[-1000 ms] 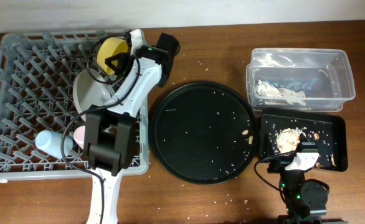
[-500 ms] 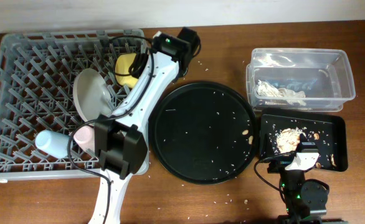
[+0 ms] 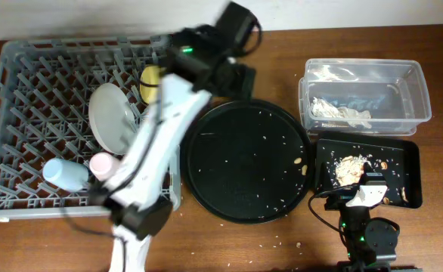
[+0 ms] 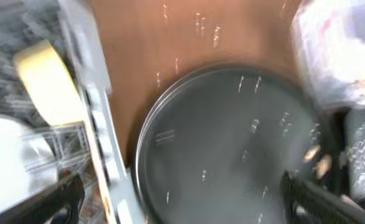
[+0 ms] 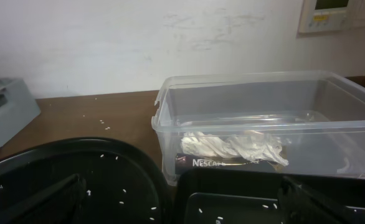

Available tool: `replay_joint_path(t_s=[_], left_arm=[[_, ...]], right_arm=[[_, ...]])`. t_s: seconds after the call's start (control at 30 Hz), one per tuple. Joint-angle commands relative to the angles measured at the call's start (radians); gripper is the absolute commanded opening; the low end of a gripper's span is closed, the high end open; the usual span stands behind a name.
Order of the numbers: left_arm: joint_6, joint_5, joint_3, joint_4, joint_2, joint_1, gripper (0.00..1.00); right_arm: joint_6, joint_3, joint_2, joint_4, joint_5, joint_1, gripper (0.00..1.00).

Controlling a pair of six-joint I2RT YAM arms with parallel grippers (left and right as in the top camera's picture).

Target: Sort waste into correct bins and load items into the dishwasher rack

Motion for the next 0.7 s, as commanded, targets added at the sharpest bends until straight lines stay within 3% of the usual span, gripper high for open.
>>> replay_joint_path(t_s=[0.0,0.07,0.13,0.37,0.47,0.6,0.67], left_arm=[[0.104,-0.001,-0.029,0.098,-0.255,0.048,0.99],[0.114,-0.001,-0.08,0.057,-0.359,0.081,0.99],[0.109,-0.074,-0.09,-0.086,-0.44,0.091,0.99],[0.123,-0.182,-0.232,-0.084,-0.733,0.091,0.99],[0.122,-0.199,-0.531,0.188,-0.863,0.156,0.99],[0.153,-0.154,-1.281,0.841,-1.126,0.238,0.99],[0.245,-0.044,-1.633,1.149,-1.269,0.285,0.99]], right_arm=[[0.003,-0.008,-0.006,-0.002,0.002,-0.003,0.99],[0.003,-0.008,-0.006,-0.002,0.002,-0.003,0.99],[0.003,-0.008,-0.006,-0.002,0.002,-0.003,0.99],[0.003,-0.008,-0.006,-0.002,0.002,-0.003,0.98],[0.003,-0.008,-0.006,-0.002,0.002,-0.003,0.98],[0.003,-0.008,-0.006,-0.002,0.002,-0.003,0.98],[0.003,-0.008,-0.006,-0.002,0.002,-0.003,0.99]])
